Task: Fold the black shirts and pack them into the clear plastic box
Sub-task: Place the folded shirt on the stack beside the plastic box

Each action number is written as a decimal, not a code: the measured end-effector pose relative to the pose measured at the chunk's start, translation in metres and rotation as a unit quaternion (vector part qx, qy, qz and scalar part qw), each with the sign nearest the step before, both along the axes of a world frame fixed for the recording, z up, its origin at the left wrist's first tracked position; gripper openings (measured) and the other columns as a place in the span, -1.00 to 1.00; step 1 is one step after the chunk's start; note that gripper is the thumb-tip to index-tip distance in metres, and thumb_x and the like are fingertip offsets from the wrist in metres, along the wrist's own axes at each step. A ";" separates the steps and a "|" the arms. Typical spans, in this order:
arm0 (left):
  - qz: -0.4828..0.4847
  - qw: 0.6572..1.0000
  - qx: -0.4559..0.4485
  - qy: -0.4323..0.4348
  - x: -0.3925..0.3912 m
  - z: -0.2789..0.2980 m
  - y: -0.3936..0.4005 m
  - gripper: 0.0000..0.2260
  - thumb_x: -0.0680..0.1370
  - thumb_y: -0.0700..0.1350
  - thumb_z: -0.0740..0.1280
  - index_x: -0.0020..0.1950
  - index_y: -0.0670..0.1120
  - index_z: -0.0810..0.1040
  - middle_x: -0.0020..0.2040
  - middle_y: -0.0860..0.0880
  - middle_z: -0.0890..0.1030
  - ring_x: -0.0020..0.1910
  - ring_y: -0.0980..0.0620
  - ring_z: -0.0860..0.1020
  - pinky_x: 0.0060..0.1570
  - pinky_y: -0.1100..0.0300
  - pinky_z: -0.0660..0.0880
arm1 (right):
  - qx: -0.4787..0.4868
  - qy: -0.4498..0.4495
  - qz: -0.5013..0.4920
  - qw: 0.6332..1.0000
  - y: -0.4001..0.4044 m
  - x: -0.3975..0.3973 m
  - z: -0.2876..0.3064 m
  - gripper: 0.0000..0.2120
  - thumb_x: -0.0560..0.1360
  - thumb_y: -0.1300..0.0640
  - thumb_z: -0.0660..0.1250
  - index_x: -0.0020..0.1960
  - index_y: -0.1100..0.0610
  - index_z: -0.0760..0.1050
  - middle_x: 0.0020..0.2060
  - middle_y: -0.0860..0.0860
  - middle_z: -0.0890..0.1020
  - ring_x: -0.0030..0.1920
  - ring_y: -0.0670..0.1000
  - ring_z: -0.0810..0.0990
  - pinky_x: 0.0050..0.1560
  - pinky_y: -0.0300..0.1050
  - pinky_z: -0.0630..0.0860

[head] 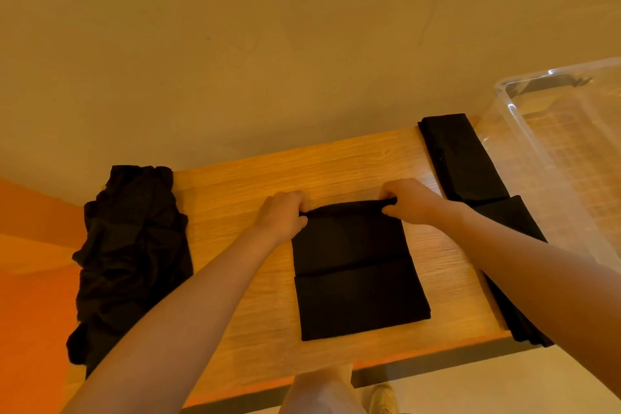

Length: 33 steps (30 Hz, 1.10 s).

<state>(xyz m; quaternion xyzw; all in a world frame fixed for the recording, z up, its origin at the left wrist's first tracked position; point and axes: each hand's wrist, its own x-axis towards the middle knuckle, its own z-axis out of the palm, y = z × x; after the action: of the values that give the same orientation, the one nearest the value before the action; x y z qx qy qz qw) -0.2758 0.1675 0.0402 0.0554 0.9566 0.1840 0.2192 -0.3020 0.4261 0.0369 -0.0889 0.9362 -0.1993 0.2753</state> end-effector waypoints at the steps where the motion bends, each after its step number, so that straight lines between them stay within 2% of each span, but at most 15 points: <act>1: 0.021 1.000 0.016 0.005 -0.003 0.003 -0.002 -0.84 0.55 -0.15 0.36 0.12 -0.07 0.53 0.10 -0.07 0.58 0.05 -0.05 0.53 -0.04 0.10 0.49 | -0.008 0.003 0.001 1.000 0.002 -0.004 0.003 -0.78 0.51 0.16 0.38 0.15 0.12 0.53 0.10 0.06 0.56 0.13 0.05 0.51 0.17 -0.04 0.48; 3: 0.054 0.997 0.047 0.026 -0.006 0.009 -0.004 -0.80 0.54 -0.15 0.38 0.17 -0.06 0.53 0.14 -0.07 0.58 0.10 -0.05 0.53 0.02 0.09 0.51 | -0.024 0.016 -0.005 1.000 0.007 -0.011 0.011 -0.78 0.50 0.15 0.39 0.15 0.11 0.54 0.09 0.04 0.57 0.13 0.02 0.51 0.13 -0.11 0.46; 6: 0.070 0.990 0.106 0.057 -0.002 0.015 -0.005 -0.73 0.53 -0.18 0.39 0.23 -0.07 0.55 0.17 -0.05 0.59 0.17 0.01 0.53 0.09 0.21 0.46 | -0.059 0.053 -0.022 0.997 0.013 -0.010 0.021 -0.75 0.51 0.16 0.38 0.19 0.13 0.53 0.10 0.03 0.58 0.12 0.01 0.52 0.09 -0.16 0.44; 8: 0.051 0.987 0.126 0.088 0.009 0.018 -0.005 -0.72 0.53 -0.18 0.40 0.24 -0.08 0.58 0.16 -0.02 0.61 0.17 0.03 0.53 0.19 0.20 0.43 | -0.096 0.081 -0.032 0.992 0.015 0.001 0.027 -0.76 0.52 0.18 0.38 0.18 0.14 0.54 0.08 0.02 0.59 0.11 0.00 0.53 0.10 -0.17 0.45; 10: 0.020 0.983 0.119 0.137 0.026 0.017 -0.008 -0.73 0.51 -0.15 0.41 0.21 -0.04 0.60 0.11 0.03 0.63 0.14 0.05 0.54 0.27 0.08 0.39 | -0.121 0.104 -0.026 0.987 0.018 0.017 0.031 -0.79 0.51 0.19 0.38 0.14 0.13 0.56 0.04 0.00 0.60 0.08 -0.04 0.53 0.10 -0.19 0.45; 11: 0.007 0.981 0.110 0.160 0.037 0.016 -0.010 -0.74 0.51 -0.13 0.42 0.19 -0.01 0.61 0.09 0.06 0.63 0.11 0.09 0.52 0.28 0.12 0.32 | -0.131 0.108 -0.021 0.985 0.021 0.028 0.031 -0.80 0.51 0.19 0.38 0.13 0.11 0.56 0.03 -0.03 0.60 0.06 -0.06 0.53 0.10 -0.20 0.45; 14: -0.018 0.970 0.092 0.223 0.076 0.012 -0.010 -0.78 0.47 -0.15 0.45 0.11 0.01 0.63 0.02 0.10 0.62 0.02 0.16 0.49 0.11 0.26 0.11 | -0.150 0.101 -0.003 0.983 0.032 0.062 0.027 -0.80 0.49 0.20 0.40 0.10 0.03 0.55 0.00 -0.10 0.58 0.04 -0.13 0.52 0.10 -0.26 0.44; 17: -0.048 0.970 0.074 0.225 0.115 0.000 -0.007 -0.74 0.38 -0.21 0.52 0.02 -0.01 0.64 -0.05 0.08 0.64 0.00 0.07 0.57 0.11 0.24 0.08 | -0.111 0.126 0.051 0.985 0.040 0.093 0.012 -0.77 0.46 0.19 0.43 0.10 0.03 0.58 0.01 -0.14 0.57 0.08 -0.11 0.51 0.24 -0.12 0.38; 19: -0.042 0.974 0.076 0.207 0.133 -0.011 -0.003 -0.71 0.35 -0.25 0.53 0.01 0.00 0.64 -0.07 0.08 0.63 -0.02 0.06 0.59 0.10 0.24 0.08 | -0.072 0.163 0.091 0.980 0.043 0.111 -0.001 -0.77 0.43 0.20 0.45 0.06 0.02 0.60 0.02 -0.13 0.58 0.12 -0.05 0.52 0.31 -0.05 0.25; 22: -0.028 0.975 0.074 0.208 0.151 -0.022 0.001 -0.70 0.33 -0.27 0.54 -0.02 0.01 0.64 -0.12 0.11 0.62 -0.05 0.06 0.60 0.03 0.26 0.05 | -0.044 0.213 0.118 0.969 0.047 0.133 -0.018 -0.74 0.34 0.21 0.51 -0.02 -0.03 0.60 -0.03 -0.13 0.58 0.06 -0.01 0.56 0.24 -0.04 0.19; 24: -0.032 0.975 0.070 0.209 0.160 -0.027 0.001 -0.76 0.38 -0.20 0.50 0.00 0.03 0.63 -0.11 0.13 0.61 -0.02 0.09 0.57 0.03 0.24 0.04 | -0.033 0.220 0.125 0.967 0.049 0.141 -0.024 -0.74 0.34 0.14 0.52 -0.02 -0.06 0.57 -0.04 -0.14 0.55 0.04 -0.03 0.55 0.20 -0.03 0.18; 26: -0.037 0.972 0.070 0.222 0.166 -0.030 0.000 -0.88 0.45 -0.05 0.39 -0.03 0.06 0.62 -0.13 0.17 0.59 -0.04 0.13 0.54 0.02 0.22 0.06 | -0.024 0.225 0.130 0.965 0.050 0.146 -0.023 -0.80 0.41 0.00 0.41 0.02 -0.10 0.54 0.00 -0.17 0.51 0.07 -0.07 0.50 0.21 0.01 0.20; 28: -0.028 0.966 0.075 0.246 0.170 -0.030 0.000 -0.84 0.49 0.05 0.26 -0.07 0.07 0.62 -0.16 0.19 0.58 -0.08 0.16 0.53 0.01 0.20 0.09 | -0.027 0.235 0.122 0.964 0.050 0.150 -0.020 -0.77 0.47 -0.13 0.24 0.06 -0.10 0.54 0.02 -0.18 0.51 0.07 -0.08 0.49 0.21 0.02 0.26; 30: -0.016 0.955 0.077 0.286 0.167 -0.029 0.001 -0.80 0.53 0.04 0.22 -0.05 0.04 0.61 -0.10 0.15 0.60 -0.04 0.16 0.52 0.03 0.20 0.14 | -0.043 0.257 0.105 0.960 0.045 0.153 -0.016 -0.71 0.51 -0.13 0.16 0.08 -0.05 0.56 0.04 -0.15 0.55 0.07 -0.06 0.52 0.19 -0.02 0.29; 33: 0.000 0.950 0.069 0.306 0.151 -0.030 0.015 -0.71 0.60 0.01 0.14 0.16 -0.06 0.58 0.14 0.02 0.59 0.16 0.07 0.49 0.18 0.17 0.24 | -0.057 0.288 0.083 0.952 0.024 0.148 -0.015 -0.62 0.55 -0.06 0.10 0.21 0.07 0.54 0.19 -0.02 0.56 0.20 0.02 0.51 0.28 -0.10 0.29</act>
<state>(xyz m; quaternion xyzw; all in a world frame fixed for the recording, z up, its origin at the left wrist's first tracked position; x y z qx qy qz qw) -0.1251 0.1825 0.0100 0.1242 0.9626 0.2240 -0.0882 -0.1544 0.4503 0.0216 -0.2353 0.9522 -0.1946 0.0036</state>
